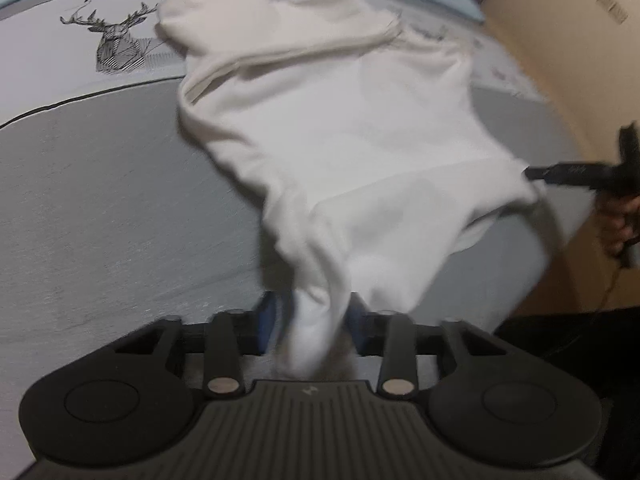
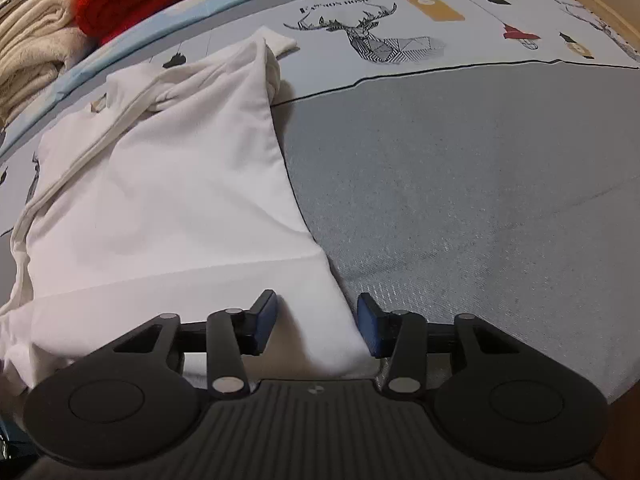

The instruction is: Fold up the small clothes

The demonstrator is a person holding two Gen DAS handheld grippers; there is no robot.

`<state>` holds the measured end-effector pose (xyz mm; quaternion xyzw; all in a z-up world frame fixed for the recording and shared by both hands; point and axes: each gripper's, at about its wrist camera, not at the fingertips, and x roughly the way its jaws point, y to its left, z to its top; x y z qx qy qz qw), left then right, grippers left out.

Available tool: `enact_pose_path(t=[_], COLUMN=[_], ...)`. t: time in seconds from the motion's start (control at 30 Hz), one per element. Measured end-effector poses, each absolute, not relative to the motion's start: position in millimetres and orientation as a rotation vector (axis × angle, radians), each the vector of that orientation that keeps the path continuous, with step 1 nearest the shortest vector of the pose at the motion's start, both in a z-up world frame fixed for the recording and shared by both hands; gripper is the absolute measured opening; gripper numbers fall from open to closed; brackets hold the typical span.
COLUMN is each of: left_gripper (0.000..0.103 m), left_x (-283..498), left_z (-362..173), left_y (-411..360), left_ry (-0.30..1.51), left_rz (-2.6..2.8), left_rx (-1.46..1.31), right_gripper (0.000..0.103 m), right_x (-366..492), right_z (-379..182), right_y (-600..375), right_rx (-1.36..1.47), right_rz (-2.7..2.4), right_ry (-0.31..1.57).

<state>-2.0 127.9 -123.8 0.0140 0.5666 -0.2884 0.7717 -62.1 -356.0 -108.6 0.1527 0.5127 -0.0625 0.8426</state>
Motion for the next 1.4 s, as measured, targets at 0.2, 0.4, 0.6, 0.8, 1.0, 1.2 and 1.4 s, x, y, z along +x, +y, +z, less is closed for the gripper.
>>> enact_pose_path(t=[0.2,0.4,0.6,0.8,1.0,1.2,1.4], left_gripper=[0.008,0.01,0.013,0.024,0.025,0.048,0.057], left_x=[-11,-23,-22,-20,-1,39,79], left_z=[-64,-44,-79,-120,-123,-87,-72], left_y=[157,175,155,134,132,111,63], left_ry=[1.074,1.037,1.123,1.19,1.157,0.854,0.712], left_rz=[-0.737,-0.768,-0.733,-0.789,-0.685,-0.465,-0.353], left_rx=[-0.054,0.002,0.162,0.182,0.193,0.082,-0.002], right_gripper=[0.001,0.001,0.009,0.02,0.02,0.021,0.021], right_x=[-72,-96,-86,-68,-56,-23,27], right_z=[-81,-4,-60,-82,-114,-44,-10], right_y=[-359,-362,-348,-325,-315,-295,-279], right_rx=[0.435,0.445,0.258,0.358,0.268,0.315,0.392], right_rz=[-0.126,-0.093,-0.271,-0.09,-0.213,-0.18,-0.163], right_ry=[1.027,0.896,1.105,1.049,1.207,0.897,0.617])
